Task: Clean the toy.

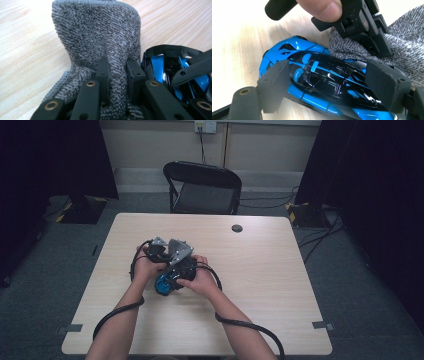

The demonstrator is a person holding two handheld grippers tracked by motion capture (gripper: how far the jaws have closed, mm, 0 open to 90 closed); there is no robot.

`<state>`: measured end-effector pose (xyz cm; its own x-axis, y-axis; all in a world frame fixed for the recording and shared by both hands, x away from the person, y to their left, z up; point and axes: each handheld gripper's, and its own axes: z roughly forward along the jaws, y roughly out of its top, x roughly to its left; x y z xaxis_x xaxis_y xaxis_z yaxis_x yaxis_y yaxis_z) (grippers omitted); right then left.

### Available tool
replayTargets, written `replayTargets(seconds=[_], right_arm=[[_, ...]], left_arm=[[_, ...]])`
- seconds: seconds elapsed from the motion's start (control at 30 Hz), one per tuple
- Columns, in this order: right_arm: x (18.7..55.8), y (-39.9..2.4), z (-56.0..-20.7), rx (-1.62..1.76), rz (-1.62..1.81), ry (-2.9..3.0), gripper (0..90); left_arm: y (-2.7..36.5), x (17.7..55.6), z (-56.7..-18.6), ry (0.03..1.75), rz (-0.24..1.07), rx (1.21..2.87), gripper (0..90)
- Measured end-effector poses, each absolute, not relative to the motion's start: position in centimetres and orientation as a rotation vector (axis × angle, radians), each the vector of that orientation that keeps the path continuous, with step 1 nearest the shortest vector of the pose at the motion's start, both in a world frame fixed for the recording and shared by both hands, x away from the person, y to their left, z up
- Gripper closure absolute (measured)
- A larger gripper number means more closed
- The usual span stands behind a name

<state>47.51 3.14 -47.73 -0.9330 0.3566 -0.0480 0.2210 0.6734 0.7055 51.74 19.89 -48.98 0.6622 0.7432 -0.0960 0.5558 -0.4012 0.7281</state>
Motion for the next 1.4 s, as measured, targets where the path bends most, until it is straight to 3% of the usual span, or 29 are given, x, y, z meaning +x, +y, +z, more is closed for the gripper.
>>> replayTargets(seconds=[0.37,0.73,1.4], right_arm=[[47.5,3.1,-47.8,0.474,1.108,2.703,20.5],[47.6,3.1,-47.7,0.474,1.111,2.705,20.6],[47.5,3.1,-47.7,0.473,1.106,2.705,20.6]], left_arm=[[19.8,51.6,-49.8,0.992,0.32,2.068,71.2],[20.0,51.3,-49.6,0.99,0.289,2.087,77.2],[21.1,50.1,-49.2,0.975,0.274,2.099,78.2]])
